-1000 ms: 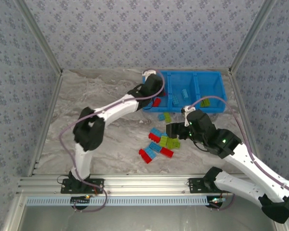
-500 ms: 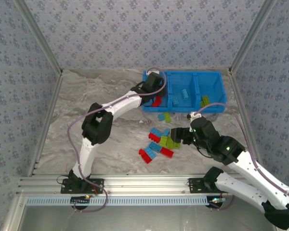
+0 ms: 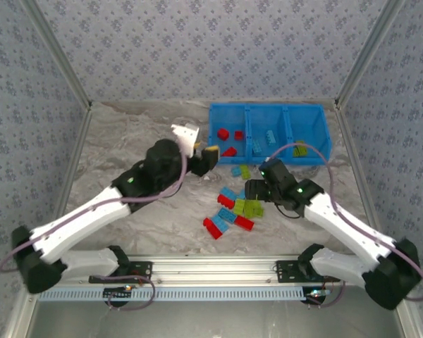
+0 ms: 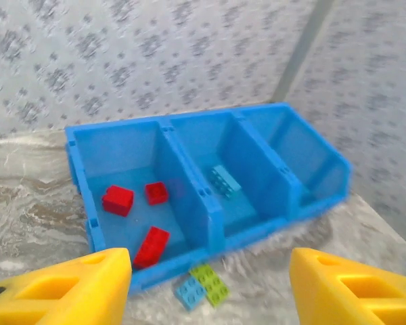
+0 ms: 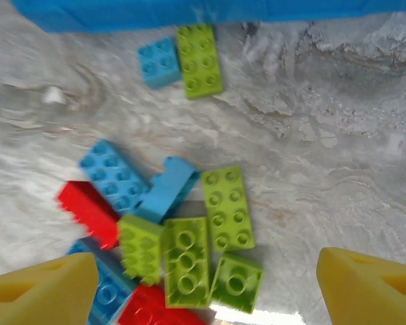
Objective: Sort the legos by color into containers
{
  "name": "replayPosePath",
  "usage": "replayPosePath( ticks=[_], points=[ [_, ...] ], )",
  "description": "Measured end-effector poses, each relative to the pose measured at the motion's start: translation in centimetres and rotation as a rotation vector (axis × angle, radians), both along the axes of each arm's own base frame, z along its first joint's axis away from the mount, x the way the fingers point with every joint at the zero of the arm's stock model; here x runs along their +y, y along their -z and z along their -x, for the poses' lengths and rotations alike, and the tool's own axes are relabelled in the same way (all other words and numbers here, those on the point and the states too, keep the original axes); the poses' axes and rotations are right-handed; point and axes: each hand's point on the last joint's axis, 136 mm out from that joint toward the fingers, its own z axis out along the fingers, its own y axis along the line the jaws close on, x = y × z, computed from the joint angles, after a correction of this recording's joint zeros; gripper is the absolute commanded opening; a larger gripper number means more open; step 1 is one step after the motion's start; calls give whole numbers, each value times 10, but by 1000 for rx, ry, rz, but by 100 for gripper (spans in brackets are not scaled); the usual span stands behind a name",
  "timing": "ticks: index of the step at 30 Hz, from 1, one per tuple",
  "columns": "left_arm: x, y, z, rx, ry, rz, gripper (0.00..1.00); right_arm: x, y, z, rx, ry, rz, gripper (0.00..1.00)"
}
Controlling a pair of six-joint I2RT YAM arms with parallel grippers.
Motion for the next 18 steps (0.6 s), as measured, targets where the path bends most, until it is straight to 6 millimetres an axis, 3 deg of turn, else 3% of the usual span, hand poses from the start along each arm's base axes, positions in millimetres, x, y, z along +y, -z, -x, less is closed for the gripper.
replayPosePath(
  ticks=[5,10,14,18],
  points=[
    [44,32,55,-24,134,-154,64,8,40,-33,90,-23,88,78],
    [67,48,96,-43,240,-265,75,23,64,-60,111,-74,125,73],
    [82,60,111,-44,291,-344,86,28,79,-86,111,-82,151,68],
    [87,77,114,-39,312,-406,99,27,94,-99,120,-88,169,60]
  ],
)
